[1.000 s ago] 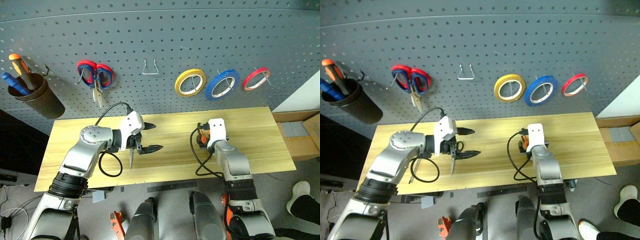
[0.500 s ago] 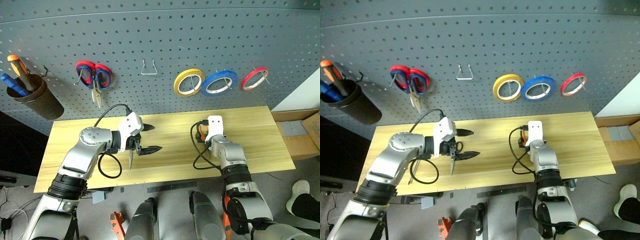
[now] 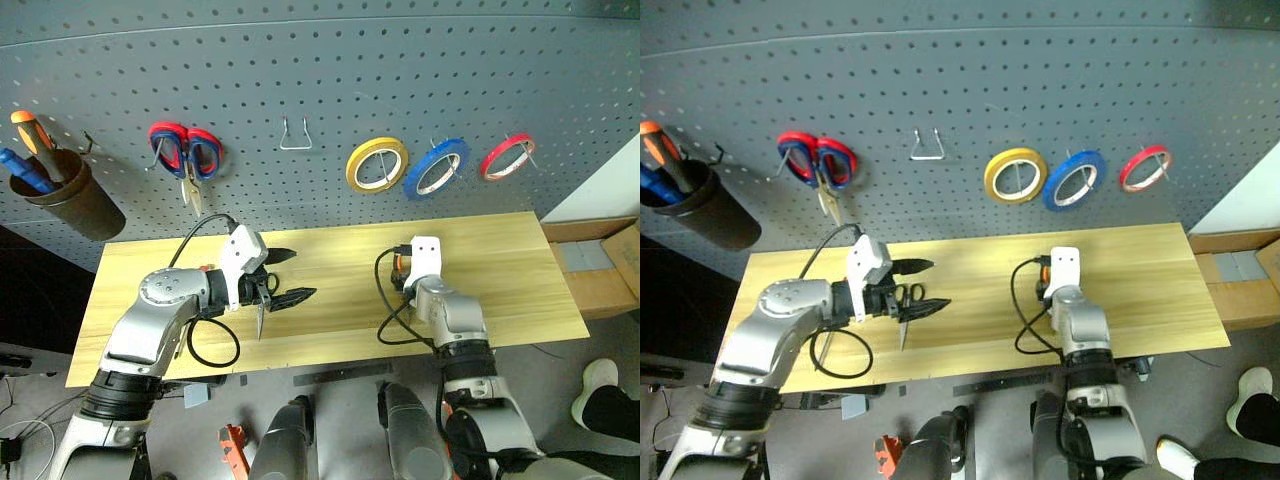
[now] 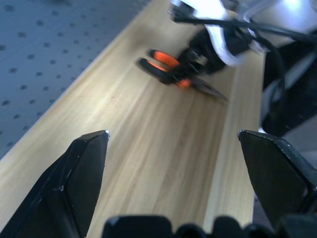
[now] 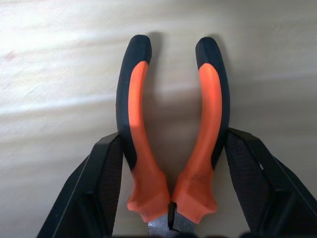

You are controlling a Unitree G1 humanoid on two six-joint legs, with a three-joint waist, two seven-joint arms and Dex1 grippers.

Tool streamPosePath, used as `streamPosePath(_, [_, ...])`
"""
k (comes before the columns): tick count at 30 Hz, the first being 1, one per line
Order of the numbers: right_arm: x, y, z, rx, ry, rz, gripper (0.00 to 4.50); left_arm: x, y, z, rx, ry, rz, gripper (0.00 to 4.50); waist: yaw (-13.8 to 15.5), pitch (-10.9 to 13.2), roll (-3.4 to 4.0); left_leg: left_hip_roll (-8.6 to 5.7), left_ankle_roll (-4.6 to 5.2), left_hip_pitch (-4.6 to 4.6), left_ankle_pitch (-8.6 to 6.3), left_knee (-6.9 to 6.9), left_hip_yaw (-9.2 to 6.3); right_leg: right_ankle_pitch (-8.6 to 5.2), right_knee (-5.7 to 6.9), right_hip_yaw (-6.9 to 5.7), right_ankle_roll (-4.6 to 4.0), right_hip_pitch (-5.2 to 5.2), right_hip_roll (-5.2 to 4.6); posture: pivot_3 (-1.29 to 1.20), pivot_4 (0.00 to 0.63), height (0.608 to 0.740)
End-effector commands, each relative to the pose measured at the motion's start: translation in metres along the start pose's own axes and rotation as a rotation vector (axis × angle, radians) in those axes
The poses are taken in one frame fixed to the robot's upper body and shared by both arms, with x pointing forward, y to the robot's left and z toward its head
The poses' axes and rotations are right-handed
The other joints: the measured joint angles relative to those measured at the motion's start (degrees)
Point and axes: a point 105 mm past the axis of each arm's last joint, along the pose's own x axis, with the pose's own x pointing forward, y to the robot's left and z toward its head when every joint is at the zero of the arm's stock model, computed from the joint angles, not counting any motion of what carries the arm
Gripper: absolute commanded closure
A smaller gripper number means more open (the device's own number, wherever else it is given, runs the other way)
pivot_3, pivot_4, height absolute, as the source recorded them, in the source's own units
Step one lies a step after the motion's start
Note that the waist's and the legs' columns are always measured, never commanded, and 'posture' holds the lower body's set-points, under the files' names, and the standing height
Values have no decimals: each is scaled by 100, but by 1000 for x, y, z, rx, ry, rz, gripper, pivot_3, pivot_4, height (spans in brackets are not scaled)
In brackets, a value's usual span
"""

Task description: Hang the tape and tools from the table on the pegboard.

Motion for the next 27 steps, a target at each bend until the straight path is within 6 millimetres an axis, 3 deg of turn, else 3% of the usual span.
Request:
streamPosePath(1, [-54,26,49,-2,-234,91,1894,-24,-2,7,10,-36,21,0,-23,0,0,35,-16,-26,9,2,3,1,13,10,-1,-41,0,-107,300,740])
streamPosePath(7, [-131,55,78,-47,-475,186,1894,-53,-1,10,22,-120,91,0,29,-2,-2,38,-14,-51,8,8,0,0,40,4,-2,-75,1,-92,298,740])
streamPosePath(13, [-179,82,127,-161,-772,278,1894,-68,5,24,25,-219,146,0,36,-6,-9,52,-14,-46,9,12,6,11,48,-6,-20,-77,13,-78,280,740])
streamPosePath(22, [-188,108,184,-155,-974,354,1894,-81,15,39,21,-282,225,0,54,-49,-65,59,-49,-44,29,11,16,22,62,-10,-38,-86,31,-29,249,740])
streamPosePath(27, [-199,133,210,-98,-1052,479,1894,-87,22,46,20,-306,267,0,109,-52,-70,59,-50,-45,30,10,18,23,61,-9,-39,-89,31,-10,240,740])
